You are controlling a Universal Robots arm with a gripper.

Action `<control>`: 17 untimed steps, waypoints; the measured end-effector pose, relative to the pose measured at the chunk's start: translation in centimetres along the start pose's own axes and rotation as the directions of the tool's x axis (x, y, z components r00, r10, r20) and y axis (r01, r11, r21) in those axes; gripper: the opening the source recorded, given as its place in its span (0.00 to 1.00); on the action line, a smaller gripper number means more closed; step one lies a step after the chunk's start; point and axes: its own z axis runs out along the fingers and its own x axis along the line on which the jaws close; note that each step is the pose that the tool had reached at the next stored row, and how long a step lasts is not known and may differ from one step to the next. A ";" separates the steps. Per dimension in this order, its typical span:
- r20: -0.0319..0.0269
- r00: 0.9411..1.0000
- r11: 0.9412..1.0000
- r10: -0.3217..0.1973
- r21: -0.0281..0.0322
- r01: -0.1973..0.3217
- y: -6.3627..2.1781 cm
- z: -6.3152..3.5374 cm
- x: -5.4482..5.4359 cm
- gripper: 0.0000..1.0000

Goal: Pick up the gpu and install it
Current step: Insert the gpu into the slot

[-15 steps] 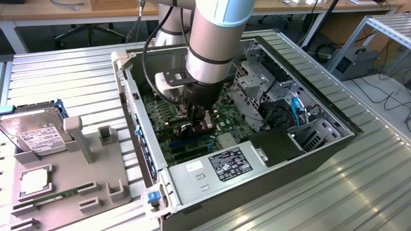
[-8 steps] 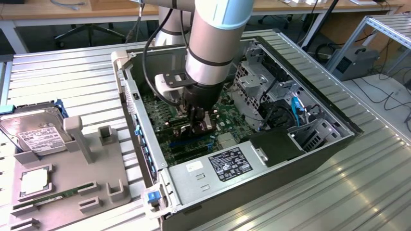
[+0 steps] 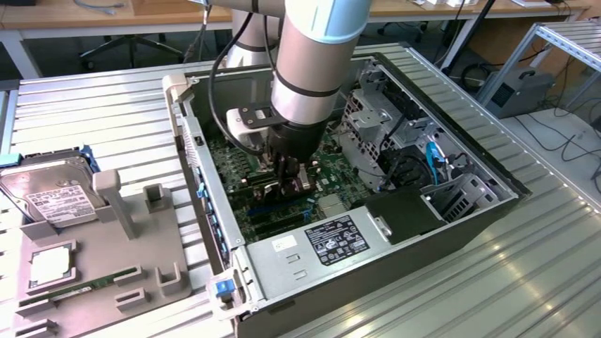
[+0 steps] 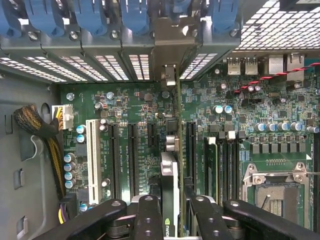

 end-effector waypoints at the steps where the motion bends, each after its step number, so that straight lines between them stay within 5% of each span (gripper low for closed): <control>1: 0.000 1.000 1.000 0.000 0.000 0.000 0.00 0.04 0.0 0.27; 17: 0.001 1.000 1.000 0.000 0.000 0.000 -0.01 0.29 0.0 0.27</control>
